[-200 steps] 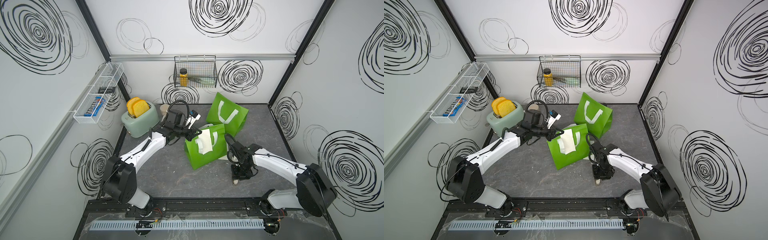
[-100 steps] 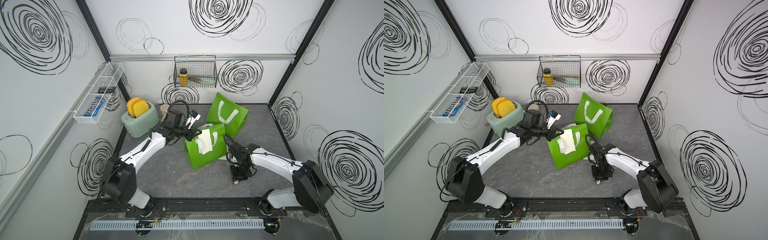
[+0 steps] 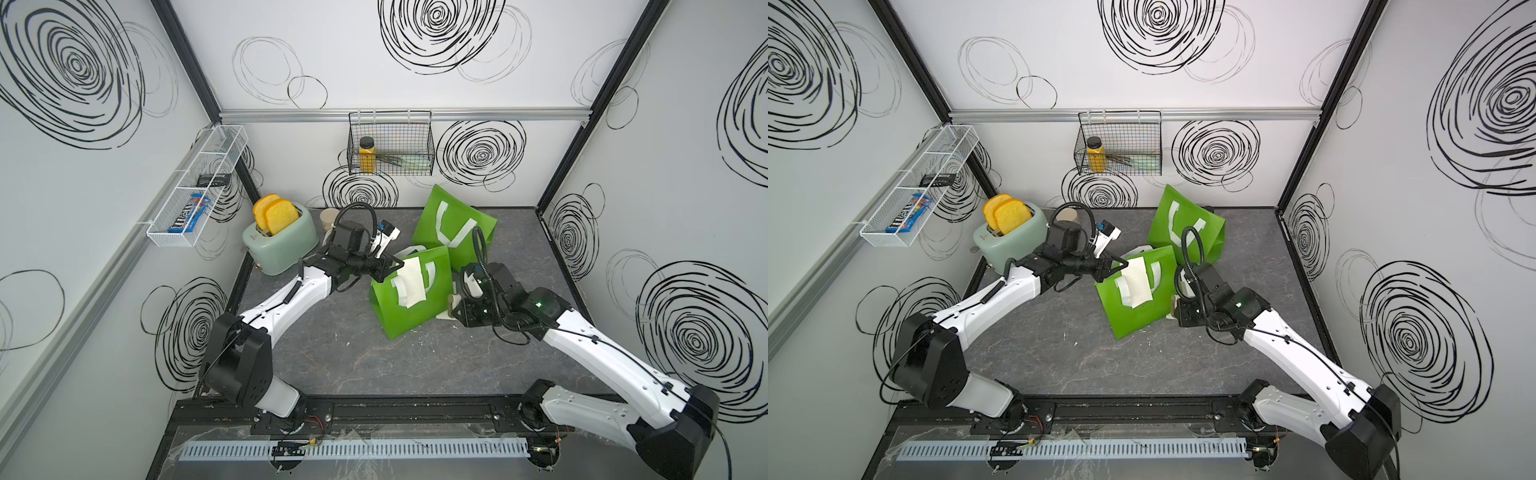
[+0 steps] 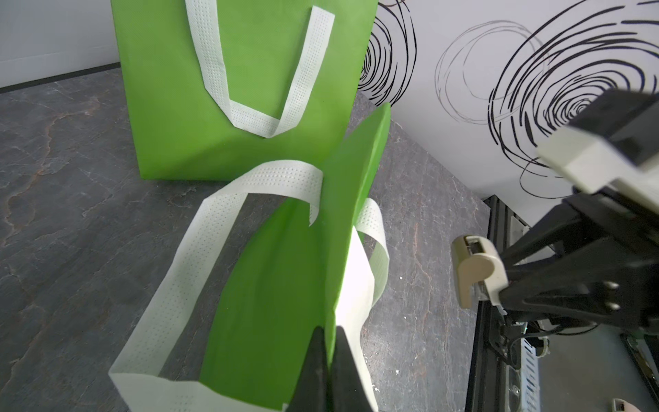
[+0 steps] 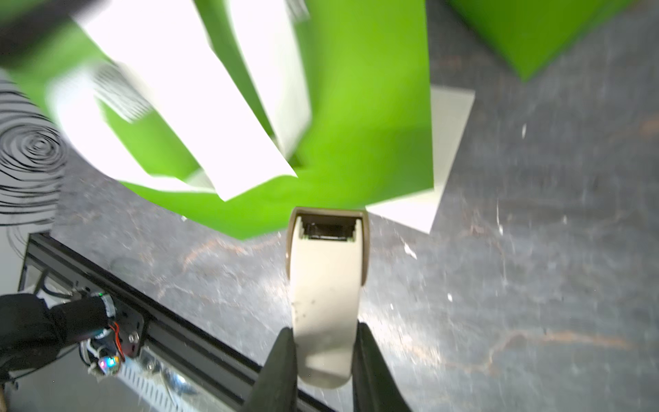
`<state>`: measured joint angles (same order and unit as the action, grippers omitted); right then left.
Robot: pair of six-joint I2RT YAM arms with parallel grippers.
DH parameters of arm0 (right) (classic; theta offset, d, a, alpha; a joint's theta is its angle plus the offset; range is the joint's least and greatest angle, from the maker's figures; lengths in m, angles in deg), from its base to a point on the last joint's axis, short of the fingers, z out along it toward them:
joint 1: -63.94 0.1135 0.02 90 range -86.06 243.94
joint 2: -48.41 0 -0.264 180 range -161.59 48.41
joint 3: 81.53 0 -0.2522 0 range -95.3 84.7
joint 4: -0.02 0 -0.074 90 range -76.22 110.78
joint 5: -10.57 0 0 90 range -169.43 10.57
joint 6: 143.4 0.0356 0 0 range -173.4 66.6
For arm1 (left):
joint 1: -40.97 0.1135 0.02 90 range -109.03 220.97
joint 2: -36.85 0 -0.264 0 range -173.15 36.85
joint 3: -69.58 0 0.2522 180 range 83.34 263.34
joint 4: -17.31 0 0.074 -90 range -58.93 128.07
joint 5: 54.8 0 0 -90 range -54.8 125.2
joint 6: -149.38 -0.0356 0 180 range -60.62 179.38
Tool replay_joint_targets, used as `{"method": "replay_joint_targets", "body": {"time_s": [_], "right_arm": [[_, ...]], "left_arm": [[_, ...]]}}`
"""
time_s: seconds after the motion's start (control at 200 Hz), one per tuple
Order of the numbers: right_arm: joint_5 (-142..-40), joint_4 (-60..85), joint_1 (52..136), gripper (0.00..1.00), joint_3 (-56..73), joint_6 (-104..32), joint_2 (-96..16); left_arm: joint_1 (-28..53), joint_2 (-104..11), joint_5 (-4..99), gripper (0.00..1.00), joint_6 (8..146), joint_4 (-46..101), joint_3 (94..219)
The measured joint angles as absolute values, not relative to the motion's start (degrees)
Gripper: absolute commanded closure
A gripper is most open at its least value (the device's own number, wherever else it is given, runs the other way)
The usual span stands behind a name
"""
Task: Staple the receipts to the bags
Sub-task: Place the stapler in the takeout bag.
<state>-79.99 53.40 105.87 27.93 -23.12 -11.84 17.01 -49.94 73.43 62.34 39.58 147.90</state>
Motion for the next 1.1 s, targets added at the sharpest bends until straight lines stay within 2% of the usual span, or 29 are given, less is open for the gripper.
{"method": "replay_joint_targets", "body": {"time_s": [0.24,0.445,0.721,1.101], "right_arm": [[-65.8,35.3,115.0,0.83,27.2,-31.3,-13.6],[-59.5,20.5,116.6,0.84,28.4,-38.2,-15.6],[-57.9,11.3,115.8,0.84,29.1,-42.1,-21.5],[-60.7,7.7,113.5,0.84,29.4,-42.5,-26.0]], "left_arm": [[16.6,-49.7,73.3,1.00,63.5,38.4,147.1],[16.6,-49.4,73.2,1.00,63.8,38.4,147.1],[16.5,-48.8,73.2,1.00,64.2,38.3,146.7],[16.2,-48.6,73.2,1.00,64.3,38.2,146.7]]}}
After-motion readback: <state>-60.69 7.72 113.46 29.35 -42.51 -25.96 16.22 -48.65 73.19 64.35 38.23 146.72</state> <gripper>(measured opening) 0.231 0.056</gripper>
